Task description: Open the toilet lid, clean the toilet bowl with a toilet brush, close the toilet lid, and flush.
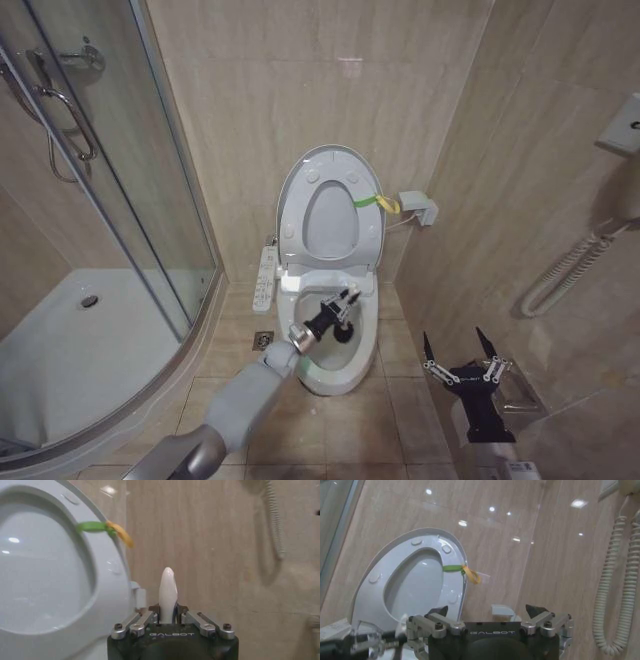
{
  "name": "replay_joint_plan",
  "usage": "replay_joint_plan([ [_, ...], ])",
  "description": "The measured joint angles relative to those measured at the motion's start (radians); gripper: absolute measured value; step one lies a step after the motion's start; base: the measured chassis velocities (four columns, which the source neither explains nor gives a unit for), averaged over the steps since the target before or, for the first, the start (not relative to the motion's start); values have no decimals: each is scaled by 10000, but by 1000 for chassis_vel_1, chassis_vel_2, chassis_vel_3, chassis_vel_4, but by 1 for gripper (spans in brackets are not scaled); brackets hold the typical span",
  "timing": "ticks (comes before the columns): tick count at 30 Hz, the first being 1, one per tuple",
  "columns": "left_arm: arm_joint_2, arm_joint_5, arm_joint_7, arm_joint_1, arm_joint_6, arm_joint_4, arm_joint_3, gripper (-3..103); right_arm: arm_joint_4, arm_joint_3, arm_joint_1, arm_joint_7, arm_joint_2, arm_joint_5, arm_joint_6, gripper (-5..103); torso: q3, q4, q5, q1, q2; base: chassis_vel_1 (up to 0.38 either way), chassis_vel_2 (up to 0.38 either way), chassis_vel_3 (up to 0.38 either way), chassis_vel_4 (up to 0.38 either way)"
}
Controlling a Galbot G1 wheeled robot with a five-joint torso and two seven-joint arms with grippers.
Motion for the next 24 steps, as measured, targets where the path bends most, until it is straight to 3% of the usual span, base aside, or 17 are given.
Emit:
replay_joint_plan([
  [7, -523, 317, 133, 40, -606, 1305, 89, 21, 0, 0, 0, 0, 0, 0, 0, 100, 0, -2, -1, 0, 0, 0, 0, 0, 0],
  [15, -402, -19, 598, -554, -679, 2591, -580, 21, 0, 0, 0, 0, 0, 0, 0, 100, 0, 1, 0, 0, 0, 0, 0, 0, 0],
  [20, -339, -86, 640, -772, -664, 2628, -958, 21, 0, 0, 0, 0, 0, 0, 0, 100, 0, 0, 0, 0, 0, 0, 0, 0, 0],
  [24, -94, -86, 497, -666, -592, 1564, -961, 21, 0, 0, 0, 0, 0, 0, 0, 100, 0, -1, 0, 1, 0, 0, 0, 0, 0],
])
